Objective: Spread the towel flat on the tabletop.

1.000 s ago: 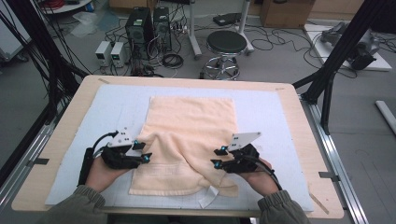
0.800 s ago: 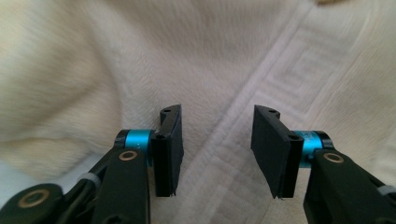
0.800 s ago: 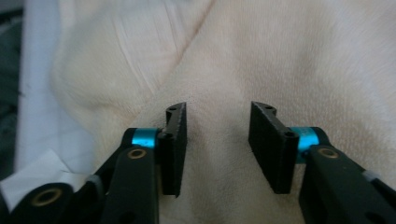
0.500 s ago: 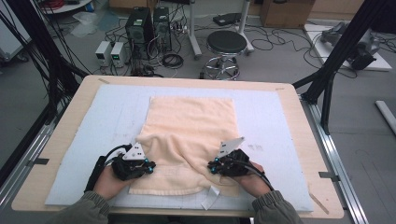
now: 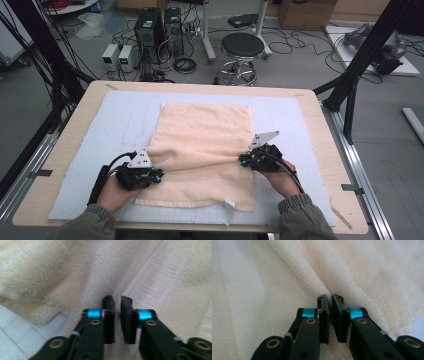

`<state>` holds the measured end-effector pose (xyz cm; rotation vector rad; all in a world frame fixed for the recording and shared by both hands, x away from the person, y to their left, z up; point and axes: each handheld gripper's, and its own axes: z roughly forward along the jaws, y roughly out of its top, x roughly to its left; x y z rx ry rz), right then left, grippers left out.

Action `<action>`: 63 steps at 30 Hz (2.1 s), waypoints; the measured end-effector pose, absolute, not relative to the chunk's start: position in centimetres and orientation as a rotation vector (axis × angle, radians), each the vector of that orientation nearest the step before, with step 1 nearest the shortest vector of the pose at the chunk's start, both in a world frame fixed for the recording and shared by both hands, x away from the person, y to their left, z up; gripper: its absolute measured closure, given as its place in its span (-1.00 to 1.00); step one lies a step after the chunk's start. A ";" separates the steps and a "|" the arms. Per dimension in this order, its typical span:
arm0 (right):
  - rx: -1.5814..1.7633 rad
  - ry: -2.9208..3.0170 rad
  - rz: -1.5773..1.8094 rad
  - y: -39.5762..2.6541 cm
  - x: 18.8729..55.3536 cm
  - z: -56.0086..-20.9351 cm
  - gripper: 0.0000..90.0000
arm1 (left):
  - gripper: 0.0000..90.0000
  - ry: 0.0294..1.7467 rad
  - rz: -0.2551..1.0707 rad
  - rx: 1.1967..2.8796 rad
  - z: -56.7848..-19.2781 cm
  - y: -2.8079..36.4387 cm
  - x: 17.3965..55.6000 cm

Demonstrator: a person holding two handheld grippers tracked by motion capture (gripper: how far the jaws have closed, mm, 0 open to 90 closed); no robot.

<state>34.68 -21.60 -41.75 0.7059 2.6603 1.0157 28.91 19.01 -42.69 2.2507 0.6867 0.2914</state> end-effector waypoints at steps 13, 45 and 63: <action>0.521 2.587 1.202 -21.8 30.0 -38.0 0.44 | 0.41 0.643 0.309 2.198 -41.6 20.4 27.9; 0.268 2.769 1.422 -20.5 21.3 -36.6 0.64 | 0.88 0.457 0.246 2.169 -36.1 21.7 17.4; 0.534 2.778 1.082 -20.0 31.3 -43.5 0.34 | 0.14 0.614 0.291 2.256 -43.5 19.5 28.1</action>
